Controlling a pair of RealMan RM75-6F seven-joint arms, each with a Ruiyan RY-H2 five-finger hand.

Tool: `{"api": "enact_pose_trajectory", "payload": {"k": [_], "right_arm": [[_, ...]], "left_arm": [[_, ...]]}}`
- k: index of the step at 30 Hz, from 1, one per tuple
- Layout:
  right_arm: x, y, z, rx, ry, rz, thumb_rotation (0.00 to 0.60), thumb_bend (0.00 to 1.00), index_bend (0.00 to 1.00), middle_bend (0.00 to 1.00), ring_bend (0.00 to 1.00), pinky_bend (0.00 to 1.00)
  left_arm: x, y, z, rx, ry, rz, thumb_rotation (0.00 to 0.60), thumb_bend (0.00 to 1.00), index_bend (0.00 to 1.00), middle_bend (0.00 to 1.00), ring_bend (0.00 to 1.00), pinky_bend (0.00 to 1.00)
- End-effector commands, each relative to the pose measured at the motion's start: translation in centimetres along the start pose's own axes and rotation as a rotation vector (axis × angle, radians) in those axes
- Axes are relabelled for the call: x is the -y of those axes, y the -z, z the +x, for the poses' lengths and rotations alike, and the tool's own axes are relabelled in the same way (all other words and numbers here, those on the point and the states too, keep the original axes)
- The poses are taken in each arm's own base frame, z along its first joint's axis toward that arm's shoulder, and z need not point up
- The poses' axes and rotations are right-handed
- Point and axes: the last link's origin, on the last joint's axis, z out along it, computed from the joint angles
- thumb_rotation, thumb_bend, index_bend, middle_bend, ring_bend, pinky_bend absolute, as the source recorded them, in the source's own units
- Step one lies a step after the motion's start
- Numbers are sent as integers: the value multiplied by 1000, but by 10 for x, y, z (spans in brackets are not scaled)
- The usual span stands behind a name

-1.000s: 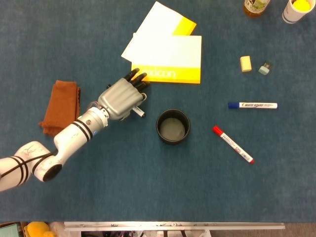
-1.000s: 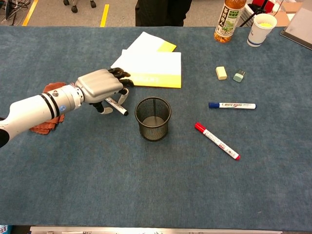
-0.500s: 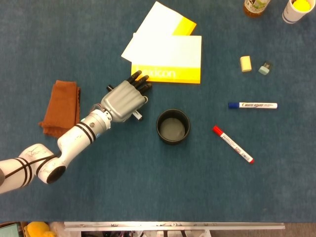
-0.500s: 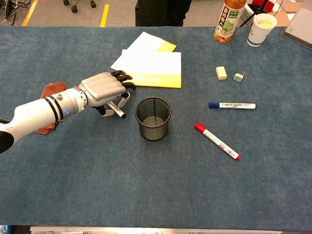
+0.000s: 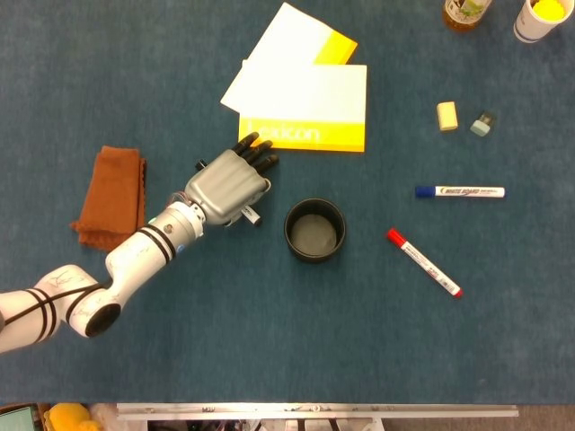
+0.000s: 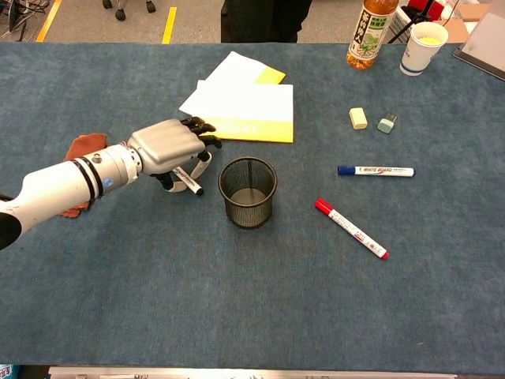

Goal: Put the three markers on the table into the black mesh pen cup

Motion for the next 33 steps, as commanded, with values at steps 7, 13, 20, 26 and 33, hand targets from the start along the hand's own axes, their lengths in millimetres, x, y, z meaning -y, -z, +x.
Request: {"api": "enact_pose_trajectory", "payload": {"k": [7, 13, 20, 26, 33], "right_arm": [[3, -2, -4, 1, -8, 14, 600, 258, 123, 181, 88, 248], [8, -5, -7, 3, -13, 31, 600, 258, 123, 181, 88, 248], [11, -6, -8, 2, -14, 40, 600, 258, 123, 181, 88, 248], [10, -5, -8, 0, -6, 37, 600, 258, 123, 181, 88, 248], [8, -3, -8, -1, -7, 31, 600, 258, 123, 181, 87, 247]], "left_arm": [[16, 21, 46, -16, 251, 25, 600, 253, 634, 165, 0, 13], [19, 36, 74, -29, 414, 15, 600, 253, 636, 175, 0, 13], [9, 48, 96, 0, 645, -39, 600, 253, 639, 177, 0, 13], [-5, 53, 109, 25, 716, -98, 600, 253, 638, 177, 0, 13], [-19, 52, 121, 67, 891, -134, 600, 254, 637, 177, 0, 13]]}}
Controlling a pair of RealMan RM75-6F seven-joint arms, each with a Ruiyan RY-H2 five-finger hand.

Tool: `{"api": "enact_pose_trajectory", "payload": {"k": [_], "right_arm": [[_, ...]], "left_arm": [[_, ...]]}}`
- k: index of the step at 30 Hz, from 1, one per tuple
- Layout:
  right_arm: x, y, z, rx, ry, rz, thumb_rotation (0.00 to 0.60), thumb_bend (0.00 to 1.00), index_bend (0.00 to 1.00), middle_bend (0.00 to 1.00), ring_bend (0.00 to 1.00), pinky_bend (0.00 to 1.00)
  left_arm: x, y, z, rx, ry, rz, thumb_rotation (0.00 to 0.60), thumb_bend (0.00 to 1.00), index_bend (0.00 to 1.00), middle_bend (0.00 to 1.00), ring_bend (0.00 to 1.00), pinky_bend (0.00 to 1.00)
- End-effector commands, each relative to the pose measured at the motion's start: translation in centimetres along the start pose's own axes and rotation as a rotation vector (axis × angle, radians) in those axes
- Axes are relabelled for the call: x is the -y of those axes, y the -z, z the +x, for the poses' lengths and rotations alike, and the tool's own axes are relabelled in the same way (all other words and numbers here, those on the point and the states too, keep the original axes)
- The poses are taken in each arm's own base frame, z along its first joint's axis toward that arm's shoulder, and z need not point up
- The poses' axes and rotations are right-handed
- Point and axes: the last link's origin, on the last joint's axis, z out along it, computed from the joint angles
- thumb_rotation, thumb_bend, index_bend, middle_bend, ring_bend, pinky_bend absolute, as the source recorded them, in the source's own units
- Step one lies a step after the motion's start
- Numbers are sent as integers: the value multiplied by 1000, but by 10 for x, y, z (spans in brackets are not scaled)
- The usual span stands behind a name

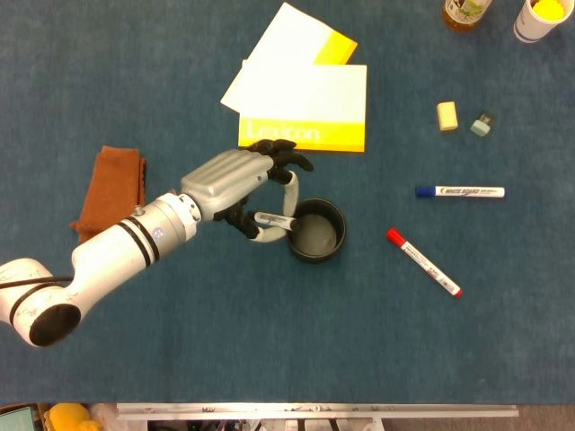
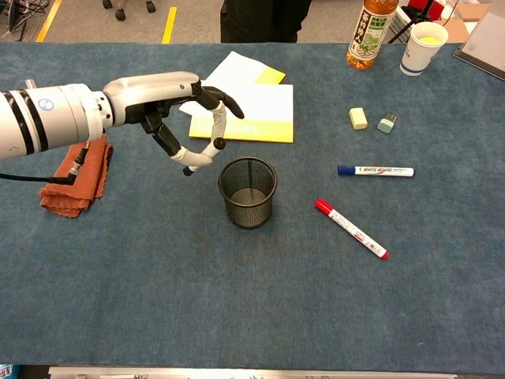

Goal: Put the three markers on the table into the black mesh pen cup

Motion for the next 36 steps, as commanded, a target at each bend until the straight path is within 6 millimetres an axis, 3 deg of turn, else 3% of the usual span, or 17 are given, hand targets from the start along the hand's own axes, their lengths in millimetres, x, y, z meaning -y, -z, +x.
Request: {"api": "enact_pose_trajectory", "payload": {"k": [1, 13, 21, 29, 32, 36], "right_arm": [[0, 0, 0, -1, -1, -1, 600, 258, 123, 181, 87, 247], [-3, 1, 0, -5, -3, -4, 600, 258, 123, 181, 87, 248], [-7, 5, 3, -8, -2, -14, 600, 258, 123, 181, 87, 248], [-8, 4, 3, -5, -9, -13, 600, 259, 123, 181, 88, 248], [-7, 3, 2, -4, -10, -12, 600, 258, 123, 181, 88, 248], [-6, 2, 2, 0, -11, -6, 600, 258, 123, 181, 88, 247]], "left_arm": [[-11, -3, 1, 24, 80, -14, 600, 254, 636, 177, 0, 13], [-36, -21, 0, 31, 225, -60, 600, 253, 634, 177, 0, 13], [-32, -36, -2, 12, 288, -37, 600, 253, 634, 177, 0, 13], [-15, -50, -4, 28, 407, 53, 600, 253, 613, 177, 0, 12], [-6, -50, -7, 45, 403, 84, 600, 253, 516, 146, 0, 12], [-1, -48, -7, 45, 385, 95, 600, 253, 258, 34, 0, 4]]}}
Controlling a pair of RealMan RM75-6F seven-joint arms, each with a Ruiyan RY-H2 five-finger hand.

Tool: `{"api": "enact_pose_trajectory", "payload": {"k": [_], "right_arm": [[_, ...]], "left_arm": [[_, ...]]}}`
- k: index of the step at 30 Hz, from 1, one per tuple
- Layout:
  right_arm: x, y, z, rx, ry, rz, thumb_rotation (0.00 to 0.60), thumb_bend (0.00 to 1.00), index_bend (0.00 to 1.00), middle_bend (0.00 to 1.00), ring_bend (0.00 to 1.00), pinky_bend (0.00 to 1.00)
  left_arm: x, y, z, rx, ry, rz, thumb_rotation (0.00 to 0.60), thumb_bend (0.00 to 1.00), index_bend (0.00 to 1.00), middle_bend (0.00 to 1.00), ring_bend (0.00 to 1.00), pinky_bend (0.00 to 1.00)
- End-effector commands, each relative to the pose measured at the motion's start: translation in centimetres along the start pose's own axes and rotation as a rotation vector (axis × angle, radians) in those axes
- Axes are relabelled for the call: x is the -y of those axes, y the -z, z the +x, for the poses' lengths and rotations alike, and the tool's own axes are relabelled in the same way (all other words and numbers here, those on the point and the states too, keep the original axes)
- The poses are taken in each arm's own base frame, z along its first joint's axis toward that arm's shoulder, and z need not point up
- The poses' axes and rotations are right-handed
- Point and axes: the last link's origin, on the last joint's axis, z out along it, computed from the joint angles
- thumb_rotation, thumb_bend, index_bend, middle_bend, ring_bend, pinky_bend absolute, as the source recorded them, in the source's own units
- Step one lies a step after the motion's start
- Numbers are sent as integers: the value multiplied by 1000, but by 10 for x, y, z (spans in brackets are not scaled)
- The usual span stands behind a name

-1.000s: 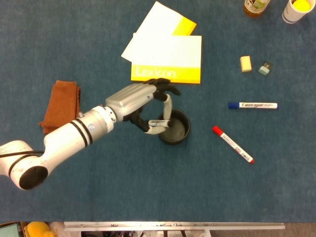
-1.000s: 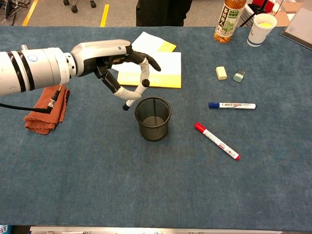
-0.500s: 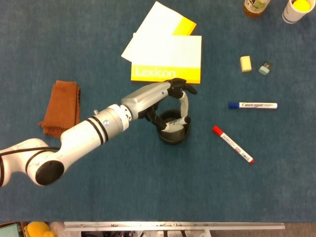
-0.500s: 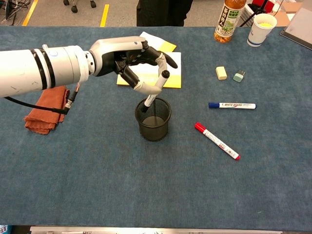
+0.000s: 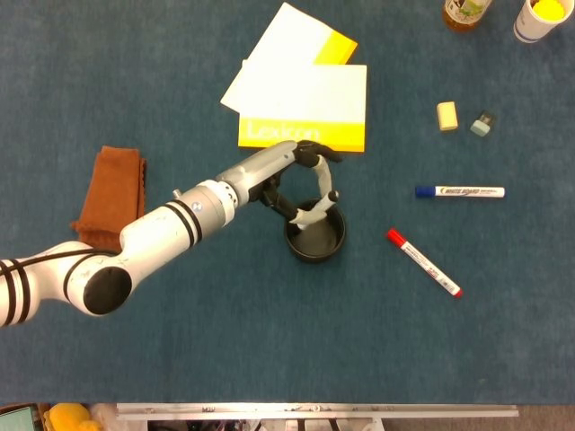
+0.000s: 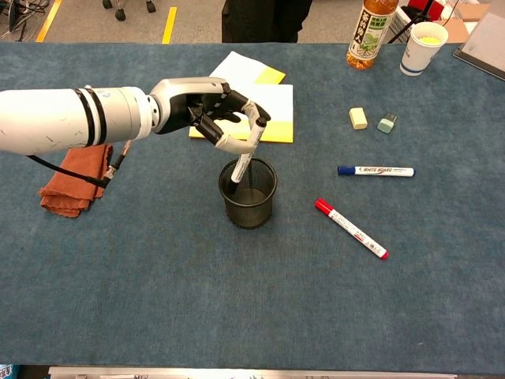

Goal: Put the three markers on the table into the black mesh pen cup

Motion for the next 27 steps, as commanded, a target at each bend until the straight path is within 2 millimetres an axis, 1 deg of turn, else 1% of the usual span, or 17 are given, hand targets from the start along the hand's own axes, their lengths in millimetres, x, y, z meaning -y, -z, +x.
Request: {"api": "enact_pose_trajectory", "payload": {"k": [1, 3, 6, 10, 11, 13, 15, 16, 19, 21, 27], "right_arm": [[1, 0, 0, 4, 1, 6, 600, 258, 123, 181, 88, 247], [2, -1, -1, 6, 4, 13, 600, 259, 123, 181, 87, 247], [5, -1, -1, 9, 6, 27, 600, 258, 123, 181, 87, 248], [10, -2, -4, 25, -2, 60, 600, 258, 141, 181, 88, 248], [12, -2, -5, 29, -1, 74, 600, 258, 159, 181, 88, 248], [17, -3, -8, 39, 3, 102, 600, 258, 200, 187, 88, 248], [22, -4, -11, 49, 5, 124, 600, 258, 267, 211, 88, 248], [26, -5, -14, 58, 7, 139, 600, 259, 315, 225, 88, 248], [39, -9, -22, 93, 20, 178, 600, 259, 421, 241, 87, 248], [49, -11, -29, 127, 29, 214, 600, 258, 457, 244, 88, 248], [89, -21, -46, 193, 46, 379, 600, 258, 470, 244, 88, 248]], "left_arm": [[1, 2, 3, -9, -20, -4, 600, 253, 204, 11, 0, 1], [2, 5, 8, -24, -47, -12, 600, 253, 139, 0, 0, 0], [3, 12, 17, -48, -104, -19, 600, 253, 111, 0, 0, 0], [9, 26, 31, -102, -203, -28, 600, 253, 133, 6, 0, 0], [11, 30, 34, -118, -227, -29, 600, 252, 143, 10, 0, 0], [17, 39, 40, -144, -296, -24, 600, 253, 198, 26, 0, 0], [22, 46, 45, -176, -372, -23, 600, 253, 218, 30, 0, 0], [26, 51, 48, -203, -425, -25, 600, 253, 219, 33, 0, 0], [35, 65, 53, -278, -532, -36, 600, 253, 225, 47, 0, 0], [41, 73, 54, -317, -585, -39, 600, 253, 229, 54, 0, 0], [58, 98, 53, -371, -721, -30, 600, 253, 247, 63, 0, 0]]}}
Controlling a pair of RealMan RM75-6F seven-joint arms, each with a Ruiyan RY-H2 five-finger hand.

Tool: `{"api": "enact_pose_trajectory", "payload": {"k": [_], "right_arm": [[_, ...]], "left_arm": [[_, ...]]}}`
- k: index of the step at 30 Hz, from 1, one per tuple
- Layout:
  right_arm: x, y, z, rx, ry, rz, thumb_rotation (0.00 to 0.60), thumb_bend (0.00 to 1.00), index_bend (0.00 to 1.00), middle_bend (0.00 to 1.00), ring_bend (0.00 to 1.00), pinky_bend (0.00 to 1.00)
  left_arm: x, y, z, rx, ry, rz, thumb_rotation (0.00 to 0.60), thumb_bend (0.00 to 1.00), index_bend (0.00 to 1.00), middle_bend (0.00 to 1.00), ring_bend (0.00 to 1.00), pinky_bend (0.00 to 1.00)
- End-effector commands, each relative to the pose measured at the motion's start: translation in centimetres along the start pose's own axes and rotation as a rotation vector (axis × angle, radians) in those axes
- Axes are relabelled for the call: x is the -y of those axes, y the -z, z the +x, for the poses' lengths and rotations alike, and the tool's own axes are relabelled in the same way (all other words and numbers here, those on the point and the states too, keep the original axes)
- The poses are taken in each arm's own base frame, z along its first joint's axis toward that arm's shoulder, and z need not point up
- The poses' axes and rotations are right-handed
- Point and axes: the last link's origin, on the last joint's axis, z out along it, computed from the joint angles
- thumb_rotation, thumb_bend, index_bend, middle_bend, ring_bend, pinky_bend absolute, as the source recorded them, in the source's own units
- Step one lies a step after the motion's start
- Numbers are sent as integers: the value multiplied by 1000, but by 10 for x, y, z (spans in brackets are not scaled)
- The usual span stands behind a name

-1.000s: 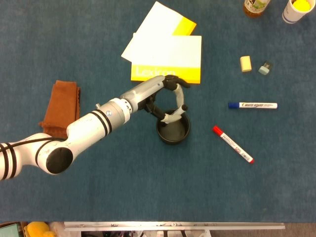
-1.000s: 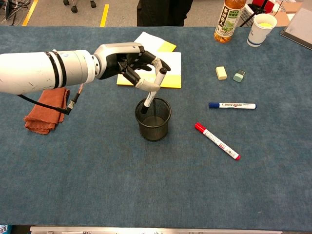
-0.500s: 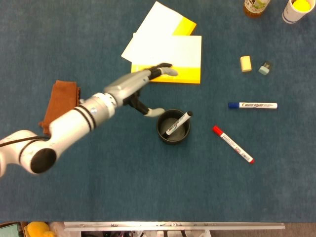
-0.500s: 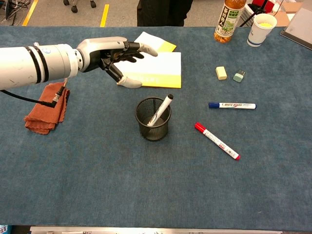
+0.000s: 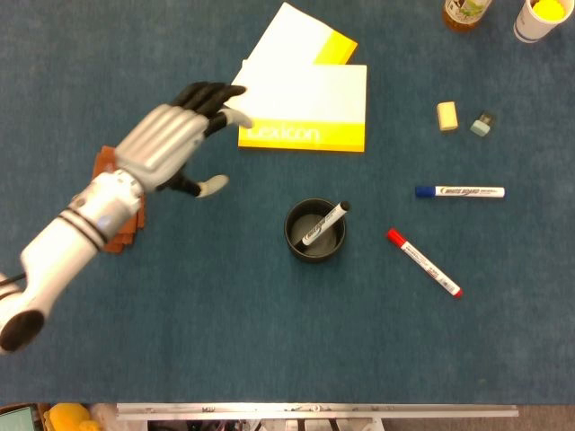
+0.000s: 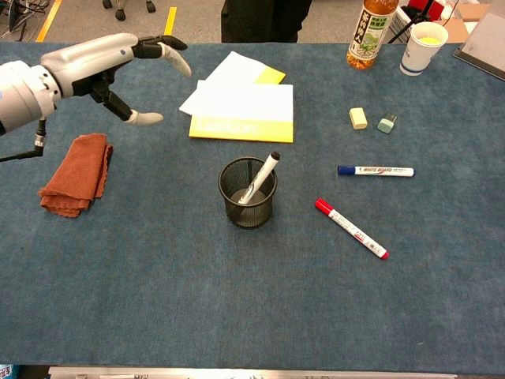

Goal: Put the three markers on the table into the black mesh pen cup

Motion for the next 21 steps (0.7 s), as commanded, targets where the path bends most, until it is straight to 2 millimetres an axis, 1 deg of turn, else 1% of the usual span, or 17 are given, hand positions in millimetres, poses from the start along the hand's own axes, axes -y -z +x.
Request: {"api": "enact_pose_trajectory", "payload": {"k": [1, 4, 7, 13, 16, 21], "right_arm": [[24, -13, -8, 37, 12, 105, 600, 258, 470, 244, 88, 248], [42, -22, -16, 69, 41, 181, 600, 258, 470, 244, 88, 247], [51, -29, -23, 90, 70, 204, 600, 259, 469, 244, 88, 247], [62, -41, -38, 148, 99, 181, 600, 257, 469, 244, 88, 248], [69, -51, -46, 165, 125, 168, 600, 256, 469, 244, 88, 247], [84, -67, -54, 184, 145, 144, 600, 256, 470, 244, 88, 247]], "left_arm": [[12, 20, -3, -13, -89, 12, 600, 253, 250, 63, 0, 0], [16, 32, 0, -25, -141, 8, 600, 253, 252, 65, 0, 0], [18, 42, 0, -29, -167, 4, 600, 253, 257, 66, 0, 0], [19, 57, 0, -21, -195, -10, 600, 253, 266, 67, 0, 0], [19, 64, -1, -11, -210, -19, 600, 253, 266, 67, 0, 0], [17, 70, -3, -4, -221, -30, 600, 253, 267, 67, 0, 0]]}}
